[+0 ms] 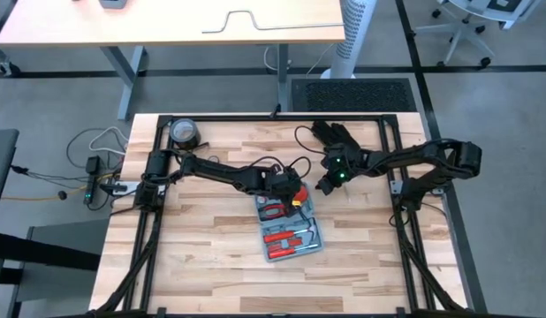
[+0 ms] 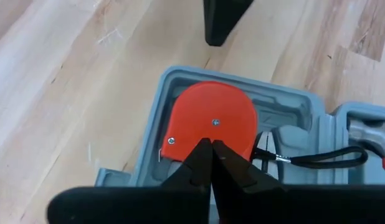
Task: Prefit tool cases
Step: Put the orange measuring tape into the gray toolbox
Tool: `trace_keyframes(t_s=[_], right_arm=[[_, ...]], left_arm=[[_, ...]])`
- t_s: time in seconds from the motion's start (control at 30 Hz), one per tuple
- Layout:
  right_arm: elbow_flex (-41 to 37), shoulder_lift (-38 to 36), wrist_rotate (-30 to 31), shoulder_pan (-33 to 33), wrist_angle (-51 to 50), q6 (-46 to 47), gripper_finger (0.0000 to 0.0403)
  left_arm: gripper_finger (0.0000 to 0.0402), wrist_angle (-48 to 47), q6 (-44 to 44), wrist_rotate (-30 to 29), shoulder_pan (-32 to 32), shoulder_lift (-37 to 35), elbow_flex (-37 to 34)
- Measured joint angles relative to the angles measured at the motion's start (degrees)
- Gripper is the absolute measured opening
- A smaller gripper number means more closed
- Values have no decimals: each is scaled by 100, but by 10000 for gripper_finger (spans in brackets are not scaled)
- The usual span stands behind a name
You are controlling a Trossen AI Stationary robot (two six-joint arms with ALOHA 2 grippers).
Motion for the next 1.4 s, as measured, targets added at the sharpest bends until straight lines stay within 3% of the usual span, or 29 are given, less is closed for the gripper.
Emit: trace_keyframes(t_s=[0.2,0.43,0.53,0.63,0.77,0.9,1.2,1.4], right_arm=[[-43,-64,-128,-106,151,-2,5],[188,-286,63,508,146,-93,3],[484,-269,425,860,-176,-293,2],[823,-188,765,1054,-619,-488,1],[1166,-196,1092,1020,-908,-787,1],[1248,119,1033,822,-934,-895,1],[1784,1452,714,1112,-1013,-914,0],[1734,929,931,1154,-1358,-715,0]], left_arm=[[0,-106,50,0,22,0,0],[0,-190,365,-26,48,-436,-21],[0,182,310,65,48,-772,-486],[0,921,-88,232,48,-1225,-1380],[0,1582,-719,291,48,-1862,-2520],[0,1725,-1145,286,50,-2319,-3218],[0,1806,-1357,219,18,-2535,-3589],[0,1656,-1327,218,-118,-2535,-3589]])
